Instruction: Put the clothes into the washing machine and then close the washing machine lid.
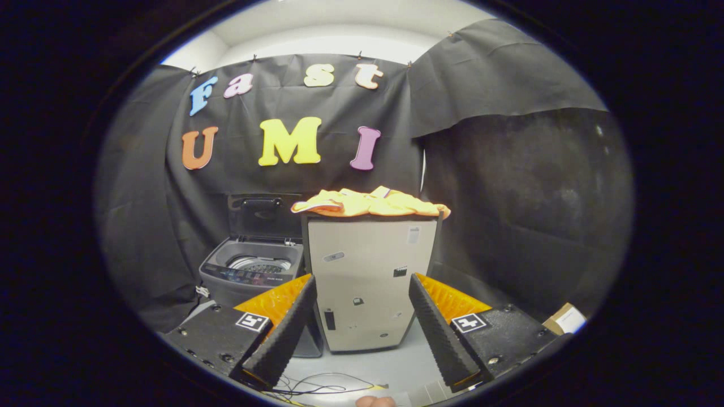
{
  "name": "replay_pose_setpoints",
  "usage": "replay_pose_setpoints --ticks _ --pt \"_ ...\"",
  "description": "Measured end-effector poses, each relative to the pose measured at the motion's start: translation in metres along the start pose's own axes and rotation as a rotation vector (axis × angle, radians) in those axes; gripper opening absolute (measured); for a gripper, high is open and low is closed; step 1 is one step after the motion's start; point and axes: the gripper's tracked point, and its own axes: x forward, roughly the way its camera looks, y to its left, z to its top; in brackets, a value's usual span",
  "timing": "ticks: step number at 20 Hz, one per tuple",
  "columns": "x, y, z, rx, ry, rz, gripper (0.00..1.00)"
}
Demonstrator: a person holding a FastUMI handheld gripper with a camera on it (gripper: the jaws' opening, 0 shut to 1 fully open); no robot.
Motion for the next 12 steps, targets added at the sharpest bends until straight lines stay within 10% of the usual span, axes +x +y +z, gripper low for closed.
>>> replay_pose_setpoints --ticks 12 --pt "0.011 0.019 0.031 -0.055 -0.037 0.014 1.00"
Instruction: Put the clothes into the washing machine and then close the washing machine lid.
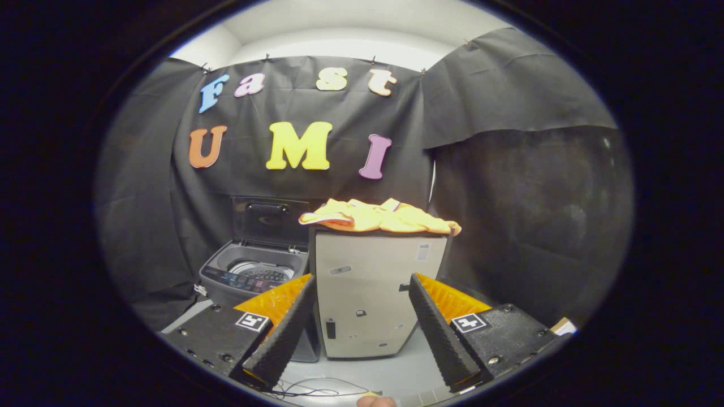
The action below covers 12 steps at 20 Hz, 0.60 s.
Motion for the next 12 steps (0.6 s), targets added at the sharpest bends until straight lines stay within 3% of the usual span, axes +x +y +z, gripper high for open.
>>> replay_pose_setpoints --ticks 12 --pt "0.029 -0.010 0.045 -0.024 -0.070 -0.050 1.00"
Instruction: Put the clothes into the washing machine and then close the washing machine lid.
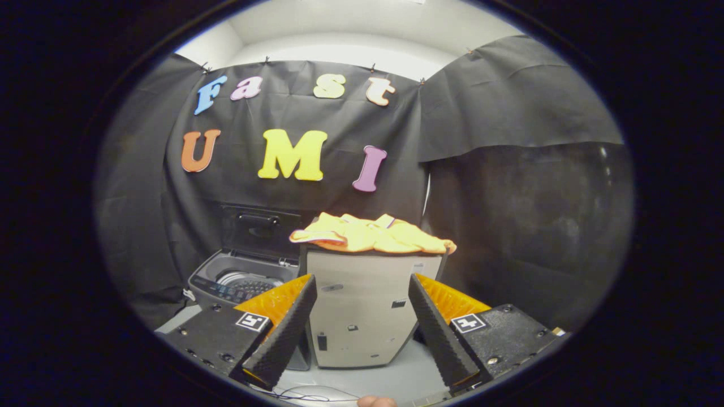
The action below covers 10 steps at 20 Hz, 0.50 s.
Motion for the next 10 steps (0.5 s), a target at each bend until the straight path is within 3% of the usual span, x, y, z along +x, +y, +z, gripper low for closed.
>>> replay_pose_setpoints --ticks 4,10 --pt "0.040 -0.006 0.036 0.047 -0.026 0.018 1.00" --pt "0.136 -0.010 0.064 0.035 0.038 0.045 1.00"
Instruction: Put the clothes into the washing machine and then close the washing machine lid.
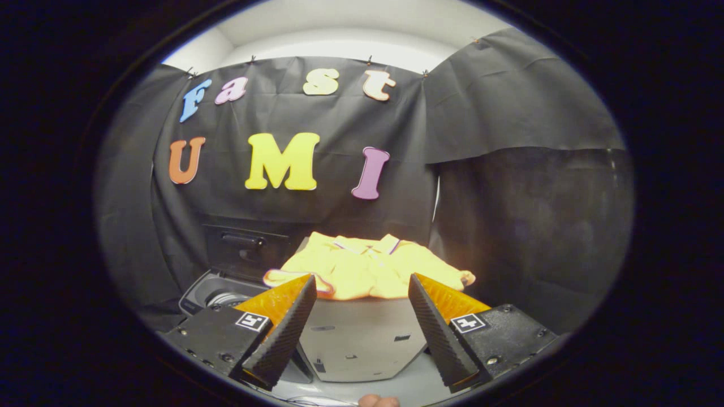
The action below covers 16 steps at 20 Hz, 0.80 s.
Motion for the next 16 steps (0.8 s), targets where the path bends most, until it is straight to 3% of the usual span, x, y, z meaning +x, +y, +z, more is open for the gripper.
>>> replay_pose_setpoints --ticks 7,16 --pt "0.113 -0.018 0.015 -0.022 0.099 0.019 1.00" --pt "0.200 -0.022 -0.002 -0.075 0.290 0.065 1.00"
